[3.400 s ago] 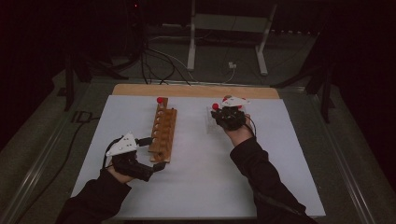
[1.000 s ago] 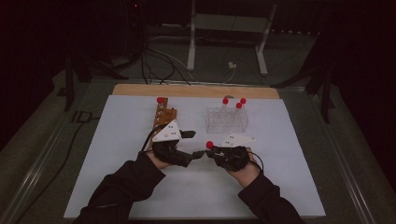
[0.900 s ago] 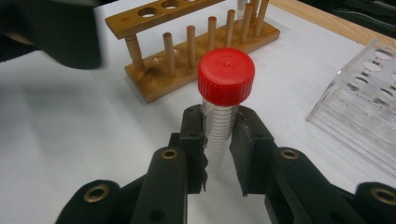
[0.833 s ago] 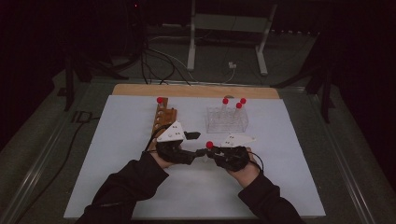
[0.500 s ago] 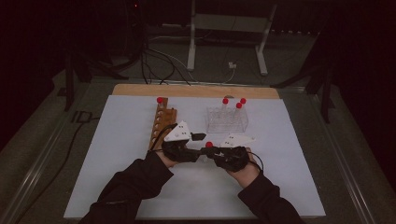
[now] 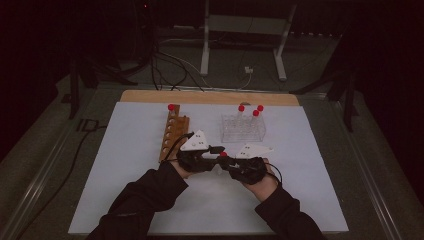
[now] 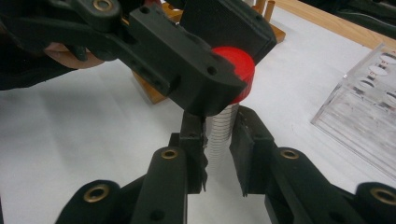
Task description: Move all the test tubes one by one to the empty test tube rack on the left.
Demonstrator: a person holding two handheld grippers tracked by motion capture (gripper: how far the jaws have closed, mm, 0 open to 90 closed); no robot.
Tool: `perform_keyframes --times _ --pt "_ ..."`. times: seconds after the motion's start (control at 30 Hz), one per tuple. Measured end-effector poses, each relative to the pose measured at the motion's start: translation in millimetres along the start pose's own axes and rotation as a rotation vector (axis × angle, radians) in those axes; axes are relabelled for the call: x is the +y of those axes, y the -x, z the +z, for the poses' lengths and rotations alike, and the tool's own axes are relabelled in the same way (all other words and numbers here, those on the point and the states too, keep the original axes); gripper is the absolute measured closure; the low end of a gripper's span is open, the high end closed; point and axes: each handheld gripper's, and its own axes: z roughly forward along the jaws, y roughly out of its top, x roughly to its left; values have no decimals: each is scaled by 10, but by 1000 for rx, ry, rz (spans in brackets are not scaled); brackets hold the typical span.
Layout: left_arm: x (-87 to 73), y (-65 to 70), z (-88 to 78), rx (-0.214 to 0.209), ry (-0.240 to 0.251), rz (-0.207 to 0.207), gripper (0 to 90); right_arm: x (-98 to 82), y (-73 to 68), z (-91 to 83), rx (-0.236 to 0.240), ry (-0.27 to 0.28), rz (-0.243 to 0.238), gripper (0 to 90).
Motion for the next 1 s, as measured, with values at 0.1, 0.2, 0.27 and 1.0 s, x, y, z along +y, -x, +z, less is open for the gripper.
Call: perform_keyframes --times 0.1,0.2,0.27,1.0 --pt "13 12 13 -5 -8 6 703 -2 6 -4 0 -1 2 749" --pt "18 15 17 0 -10 13 712 -5 9 -8 -2 -2 2 750" --pt "19 16 12 3 -9 18 717 -6 13 -9 1 0 4 749" --pt "127 -152 -274 91 15 6 722 -8 57 -64 41 64 37 334"
